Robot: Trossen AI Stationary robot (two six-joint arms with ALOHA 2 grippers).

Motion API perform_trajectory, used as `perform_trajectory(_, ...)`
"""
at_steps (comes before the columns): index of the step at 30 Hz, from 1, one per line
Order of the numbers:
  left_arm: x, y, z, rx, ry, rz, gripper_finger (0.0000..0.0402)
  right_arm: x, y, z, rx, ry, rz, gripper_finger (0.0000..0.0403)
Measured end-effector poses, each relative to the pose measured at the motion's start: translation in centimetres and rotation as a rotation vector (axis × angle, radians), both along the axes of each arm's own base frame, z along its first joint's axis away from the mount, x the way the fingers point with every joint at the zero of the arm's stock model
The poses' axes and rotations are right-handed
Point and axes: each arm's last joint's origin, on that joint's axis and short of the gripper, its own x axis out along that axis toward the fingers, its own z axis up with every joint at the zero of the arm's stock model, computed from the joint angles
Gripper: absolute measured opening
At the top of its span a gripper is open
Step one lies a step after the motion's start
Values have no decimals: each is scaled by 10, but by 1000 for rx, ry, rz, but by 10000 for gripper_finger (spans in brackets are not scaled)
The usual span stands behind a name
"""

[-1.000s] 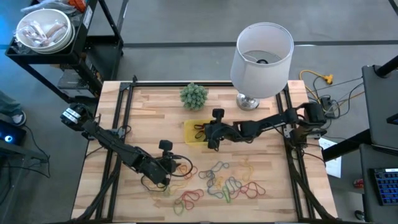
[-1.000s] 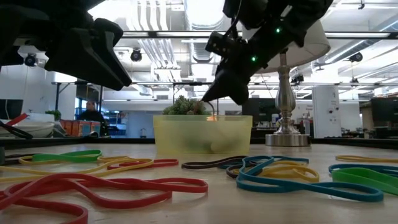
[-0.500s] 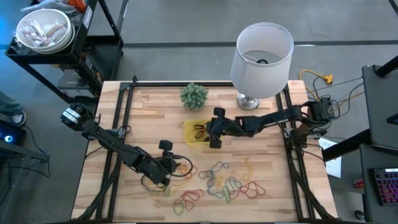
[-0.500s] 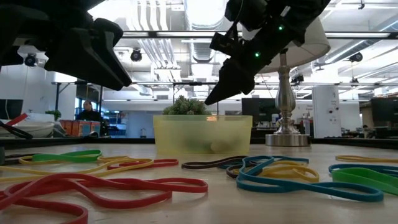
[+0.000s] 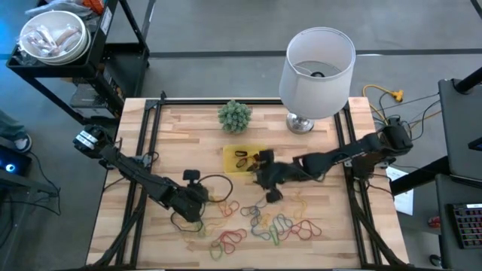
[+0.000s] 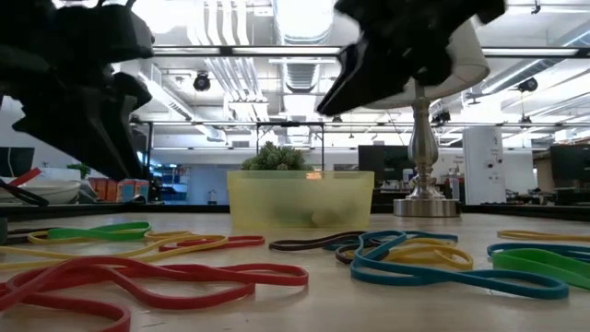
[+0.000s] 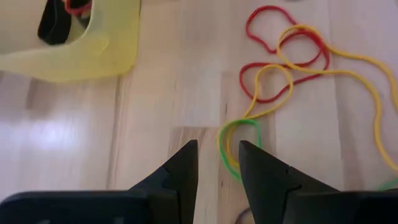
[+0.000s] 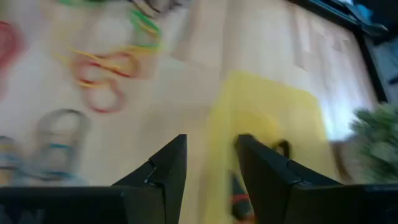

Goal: Pick and place rubber bands into bin
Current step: Put the green rubber band into the yellow bin

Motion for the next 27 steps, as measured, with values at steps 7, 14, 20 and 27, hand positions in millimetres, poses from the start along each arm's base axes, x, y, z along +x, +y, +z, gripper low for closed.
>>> perform_trajectory(7,-2,0,-6,-64,9,-5,100,-17,49,1,41,14,120,123)
perform_trajectory(14,-5,2,-13,-112,29,38,100,-36,90,1,79,18,215,113)
perform_trajectory(20,-2,0,-24,-109,31,35,100,-45,106,1,43,0,227,104)
perform_trajectory(27,1,0,-39,-75,81,43,100,-46,106,3,42,-12,210,92)
